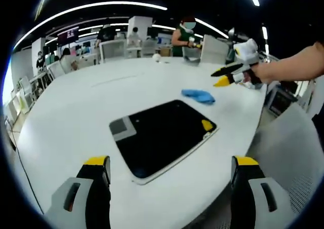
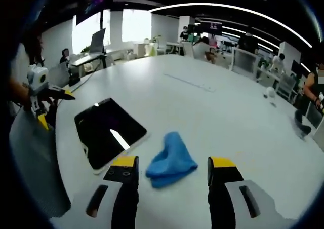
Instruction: Wipe the mirror surface with the cleaning cloth until all visible marks leave the cleaned area.
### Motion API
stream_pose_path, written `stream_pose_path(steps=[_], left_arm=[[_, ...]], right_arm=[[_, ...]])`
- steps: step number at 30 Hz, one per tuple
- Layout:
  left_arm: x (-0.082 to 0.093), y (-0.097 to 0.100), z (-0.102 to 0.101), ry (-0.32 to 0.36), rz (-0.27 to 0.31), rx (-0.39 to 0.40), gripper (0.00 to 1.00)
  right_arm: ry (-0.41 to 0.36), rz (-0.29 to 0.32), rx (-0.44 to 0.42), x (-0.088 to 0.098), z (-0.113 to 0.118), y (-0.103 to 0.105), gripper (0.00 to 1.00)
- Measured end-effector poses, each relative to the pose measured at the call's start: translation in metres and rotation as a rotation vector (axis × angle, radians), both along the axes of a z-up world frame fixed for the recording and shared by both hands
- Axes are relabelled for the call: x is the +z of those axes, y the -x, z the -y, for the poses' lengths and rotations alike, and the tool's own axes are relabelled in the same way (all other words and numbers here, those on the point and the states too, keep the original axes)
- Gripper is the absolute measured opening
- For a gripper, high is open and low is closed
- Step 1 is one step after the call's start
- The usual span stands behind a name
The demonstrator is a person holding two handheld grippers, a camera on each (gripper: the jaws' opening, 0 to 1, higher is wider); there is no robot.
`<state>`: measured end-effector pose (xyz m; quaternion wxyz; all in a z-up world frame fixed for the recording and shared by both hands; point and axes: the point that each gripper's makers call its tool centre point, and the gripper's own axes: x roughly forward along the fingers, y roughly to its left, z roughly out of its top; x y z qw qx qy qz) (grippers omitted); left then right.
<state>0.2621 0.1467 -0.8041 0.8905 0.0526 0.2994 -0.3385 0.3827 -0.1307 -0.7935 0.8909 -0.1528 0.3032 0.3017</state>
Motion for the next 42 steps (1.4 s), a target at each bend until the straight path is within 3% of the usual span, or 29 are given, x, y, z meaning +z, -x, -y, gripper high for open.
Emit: stream_pose_path(steps=[4,9,15,21,22,24,25,31,35,38,40,42], left_arm=[[0.001,0.000,0.000,-0.010,0.007,-0.003,1.00],[-0.001,0.000,-0.001,-0.011,0.002,-0.001,1.00],[-0.003,0.000,-0.003,-0.011,-0.007,0.007,1.00],[-0.003,0.001,-0.003,-0.012,-0.015,0.011,1.00],[-0.004,0.002,-0.004,-0.013,-0.021,0.014,1.00],[-0.006,0.001,-0.005,-0.018,-0.033,0.017,1.00],[-0.007,0.001,-0.004,-0.022,-0.033,0.012,1.00],[-0.006,0.001,-0.003,-0.031,-0.027,0.003,1.00],[-0.005,0.001,-0.002,-0.026,-0.025,0.002,1.00],[-0.006,0.001,-0.002,-0.040,-0.016,-0.010,1.00],[-0.005,-0.001,-0.003,-0.042,-0.011,-0.002,1.00],[-0.004,-0.002,-0.005,-0.046,-0.004,0.005,1.00]], right_arm=[[0.021,-0.025,0.005,-0.015,-0.004,-0.008,0.46],[0.006,-0.096,0.000,-0.032,-0.010,-0.009,0.33],[0.073,-0.110,-0.009,-0.050,-0.006,-0.019,0.27],[0.049,-0.121,-0.056,-0.059,-0.009,-0.030,0.21],[0.066,-0.124,-0.049,-0.061,-0.010,-0.029,0.20],[0.137,-0.141,0.007,-0.066,-0.009,-0.024,0.08],[0.161,-0.128,0.004,-0.064,-0.009,-0.026,0.07],[0.142,-0.188,-0.059,-0.066,-0.007,-0.031,0.04],[0.074,-0.210,-0.122,-0.054,-0.012,-0.034,0.04],[0.048,-0.206,-0.119,-0.043,-0.019,-0.035,0.04],[-0.016,-0.231,-0.122,-0.039,-0.030,-0.034,0.04],[-0.007,-0.242,-0.136,-0.040,-0.030,-0.034,0.04]])
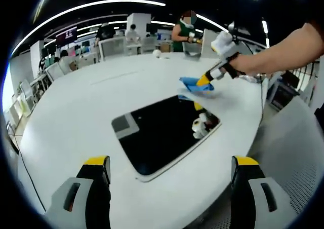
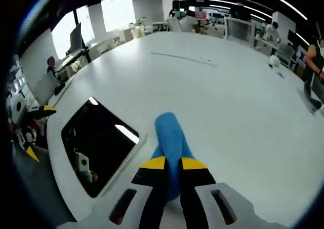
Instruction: Wipe the mirror surface with the cleaning cloth until all visible marks leave the cleaned area.
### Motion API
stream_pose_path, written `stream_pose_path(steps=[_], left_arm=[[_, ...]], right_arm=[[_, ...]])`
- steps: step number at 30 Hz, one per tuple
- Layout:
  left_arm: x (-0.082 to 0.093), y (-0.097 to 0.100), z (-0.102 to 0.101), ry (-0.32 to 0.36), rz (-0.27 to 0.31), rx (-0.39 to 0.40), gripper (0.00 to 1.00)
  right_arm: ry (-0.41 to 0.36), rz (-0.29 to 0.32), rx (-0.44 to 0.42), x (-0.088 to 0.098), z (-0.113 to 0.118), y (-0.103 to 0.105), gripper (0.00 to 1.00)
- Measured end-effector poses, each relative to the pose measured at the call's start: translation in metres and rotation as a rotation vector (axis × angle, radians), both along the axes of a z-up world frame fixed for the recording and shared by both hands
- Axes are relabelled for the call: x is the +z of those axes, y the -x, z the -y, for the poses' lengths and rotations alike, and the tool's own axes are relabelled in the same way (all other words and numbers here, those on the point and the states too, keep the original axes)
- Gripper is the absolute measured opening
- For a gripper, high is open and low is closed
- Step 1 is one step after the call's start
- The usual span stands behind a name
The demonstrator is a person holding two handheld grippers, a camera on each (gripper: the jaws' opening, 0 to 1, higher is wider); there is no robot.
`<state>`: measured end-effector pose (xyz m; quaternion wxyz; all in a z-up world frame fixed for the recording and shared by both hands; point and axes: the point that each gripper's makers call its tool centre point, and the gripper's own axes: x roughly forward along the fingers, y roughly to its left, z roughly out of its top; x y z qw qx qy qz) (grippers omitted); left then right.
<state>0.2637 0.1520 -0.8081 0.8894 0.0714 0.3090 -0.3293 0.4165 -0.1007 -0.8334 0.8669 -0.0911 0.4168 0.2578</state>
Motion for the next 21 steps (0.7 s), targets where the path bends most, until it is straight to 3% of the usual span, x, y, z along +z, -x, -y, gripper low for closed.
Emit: stream_pose_path(steps=[9,13,19,21], left_arm=[[0.001,-0.002,-0.004,0.002,0.010,0.024,1.00],[0.006,-0.008,-0.009,-0.004,0.042,0.045,1.00],[0.004,-0.006,-0.006,0.004,0.030,0.037,1.00],[0.005,-0.006,-0.005,0.001,0.033,0.028,1.00]], right_arm=[[0.003,-0.022,-0.004,0.001,-0.025,0.003,0.04],[0.009,-0.034,-0.016,-0.001,-0.029,0.002,0.04],[-0.016,-0.112,-0.017,-0.008,-0.044,0.009,0.04],[-0.008,-0.113,-0.013,-0.010,-0.049,0.011,0.04]])
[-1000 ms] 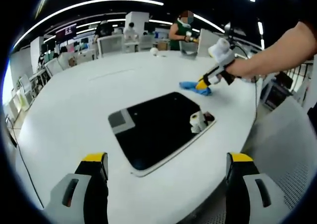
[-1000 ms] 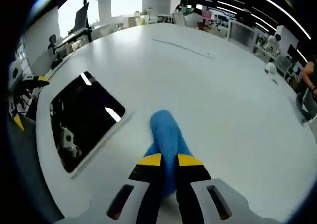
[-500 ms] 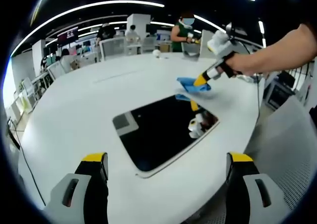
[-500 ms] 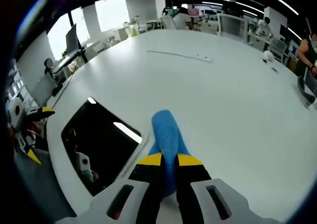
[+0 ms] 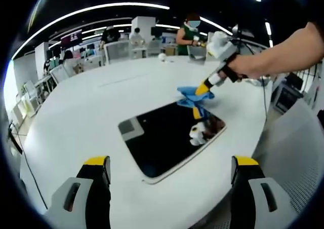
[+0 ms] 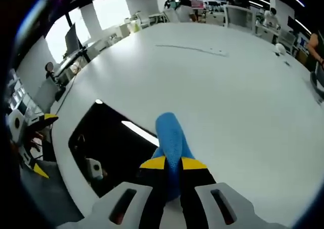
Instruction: Wipe the mirror surface with the cleaning cloth until all visible marks leave the cleaned area.
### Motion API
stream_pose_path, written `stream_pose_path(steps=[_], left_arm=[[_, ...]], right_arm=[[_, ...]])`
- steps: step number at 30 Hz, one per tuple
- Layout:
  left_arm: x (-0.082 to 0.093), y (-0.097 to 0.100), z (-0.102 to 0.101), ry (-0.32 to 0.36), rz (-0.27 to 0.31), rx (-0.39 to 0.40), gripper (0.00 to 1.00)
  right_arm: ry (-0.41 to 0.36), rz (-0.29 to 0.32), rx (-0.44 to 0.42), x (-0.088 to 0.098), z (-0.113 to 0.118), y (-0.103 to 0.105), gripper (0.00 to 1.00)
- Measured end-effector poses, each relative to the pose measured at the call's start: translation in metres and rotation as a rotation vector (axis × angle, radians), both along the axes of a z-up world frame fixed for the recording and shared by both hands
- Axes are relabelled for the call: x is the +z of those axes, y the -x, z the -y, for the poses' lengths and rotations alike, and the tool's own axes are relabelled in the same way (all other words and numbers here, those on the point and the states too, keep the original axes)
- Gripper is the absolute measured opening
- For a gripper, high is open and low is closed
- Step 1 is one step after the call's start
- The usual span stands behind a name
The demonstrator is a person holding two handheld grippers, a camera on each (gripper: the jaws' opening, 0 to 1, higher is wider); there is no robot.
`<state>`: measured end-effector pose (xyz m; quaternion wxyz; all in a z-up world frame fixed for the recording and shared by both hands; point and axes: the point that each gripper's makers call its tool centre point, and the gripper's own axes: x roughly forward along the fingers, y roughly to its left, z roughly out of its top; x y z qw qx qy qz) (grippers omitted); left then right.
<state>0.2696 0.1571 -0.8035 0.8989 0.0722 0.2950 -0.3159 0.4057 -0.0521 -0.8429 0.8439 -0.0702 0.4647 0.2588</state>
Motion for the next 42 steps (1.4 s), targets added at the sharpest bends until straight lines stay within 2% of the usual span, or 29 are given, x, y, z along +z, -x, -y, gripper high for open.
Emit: stream_pose_path(steps=[9,11,17,22,26,42], left_arm=[[0.001,0.000,0.001,0.013,-0.003,-0.004,1.00],[0.001,0.001,0.003,0.022,-0.005,-0.005,1.00],[-0.001,0.003,0.005,0.015,-0.007,-0.025,1.00],[-0.001,0.004,0.004,0.025,-0.017,-0.015,1.00],[-0.004,0.006,0.005,0.032,-0.034,-0.024,1.00],[-0.005,0.007,0.007,0.036,-0.032,-0.035,1.00]], right_arm=[[0.030,-0.033,0.021,-0.006,-0.014,0.005,0.04],[0.065,-0.027,0.050,-0.008,-0.015,0.005,0.04],[0.049,-0.034,0.045,-0.007,-0.023,0.004,0.04],[0.075,-0.027,0.067,-0.007,-0.031,0.003,0.04],[0.078,-0.031,0.088,-0.007,-0.042,0.005,0.04],[0.064,-0.034,0.121,-0.009,-0.087,-0.002,0.04]])
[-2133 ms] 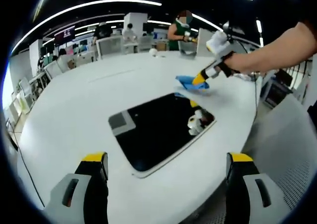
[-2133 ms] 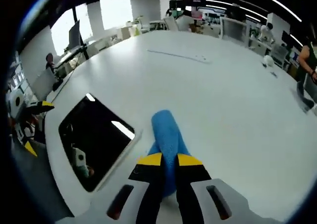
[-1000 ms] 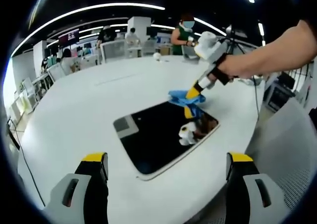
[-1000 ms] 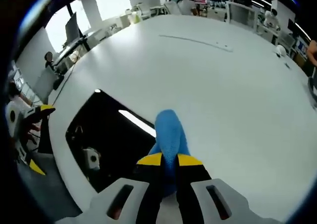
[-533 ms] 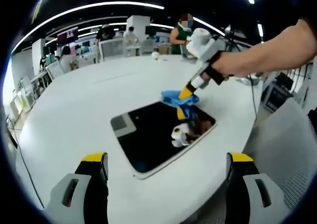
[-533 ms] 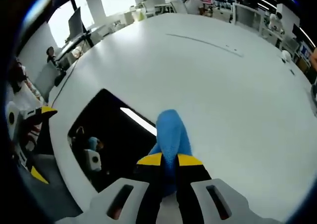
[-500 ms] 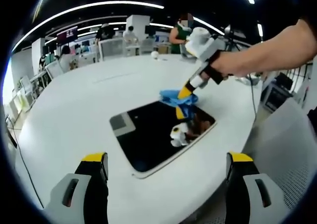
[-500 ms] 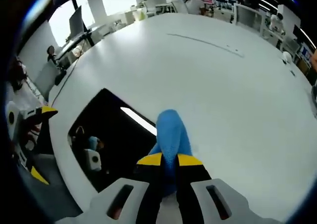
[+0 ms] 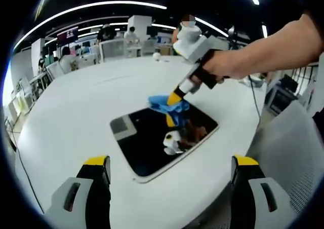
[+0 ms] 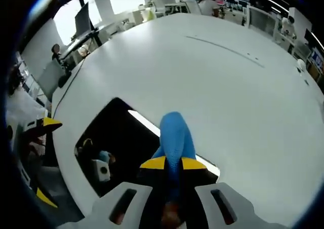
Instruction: Wipe the mirror surface with the cleaning cloth until all visible marks leave the cleaned area.
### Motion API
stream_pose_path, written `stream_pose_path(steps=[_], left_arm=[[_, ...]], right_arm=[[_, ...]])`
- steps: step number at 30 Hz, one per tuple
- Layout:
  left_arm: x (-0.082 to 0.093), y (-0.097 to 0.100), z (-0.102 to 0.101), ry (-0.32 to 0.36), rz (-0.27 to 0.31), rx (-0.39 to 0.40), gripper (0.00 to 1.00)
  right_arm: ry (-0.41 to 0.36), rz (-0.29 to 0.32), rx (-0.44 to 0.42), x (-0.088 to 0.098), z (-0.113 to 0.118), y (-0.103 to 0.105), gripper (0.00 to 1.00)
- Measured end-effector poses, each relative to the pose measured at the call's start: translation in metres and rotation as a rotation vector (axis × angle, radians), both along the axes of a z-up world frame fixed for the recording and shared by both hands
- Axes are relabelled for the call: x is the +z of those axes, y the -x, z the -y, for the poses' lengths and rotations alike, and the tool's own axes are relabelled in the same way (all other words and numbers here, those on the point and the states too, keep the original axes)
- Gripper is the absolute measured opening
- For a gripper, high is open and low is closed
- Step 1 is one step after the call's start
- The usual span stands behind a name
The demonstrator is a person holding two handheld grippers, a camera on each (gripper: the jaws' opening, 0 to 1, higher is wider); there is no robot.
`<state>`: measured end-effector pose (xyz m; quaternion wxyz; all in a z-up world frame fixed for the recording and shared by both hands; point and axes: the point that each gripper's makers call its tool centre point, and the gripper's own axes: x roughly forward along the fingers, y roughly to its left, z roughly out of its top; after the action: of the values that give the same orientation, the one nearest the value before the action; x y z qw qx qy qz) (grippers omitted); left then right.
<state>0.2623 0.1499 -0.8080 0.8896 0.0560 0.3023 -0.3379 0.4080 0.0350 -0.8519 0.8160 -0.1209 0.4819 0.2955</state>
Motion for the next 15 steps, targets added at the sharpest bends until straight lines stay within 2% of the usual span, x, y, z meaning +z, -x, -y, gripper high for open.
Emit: stream_pose_path(steps=[2,5,15], left_arm=[[-0.001,0.001,0.001,-0.002,-0.002,-0.006,1.00],[-0.004,0.005,0.005,0.023,-0.037,-0.018,1.00],[-0.004,0.004,0.004,0.016,-0.021,-0.015,1.00]], right_arm=[[0.003,0.001,0.005,0.000,-0.004,0.000,0.04],[0.004,0.002,0.018,0.001,-0.011,-0.001,0.04],[-0.021,0.007,0.049,0.000,-0.042,-0.005,0.04]])
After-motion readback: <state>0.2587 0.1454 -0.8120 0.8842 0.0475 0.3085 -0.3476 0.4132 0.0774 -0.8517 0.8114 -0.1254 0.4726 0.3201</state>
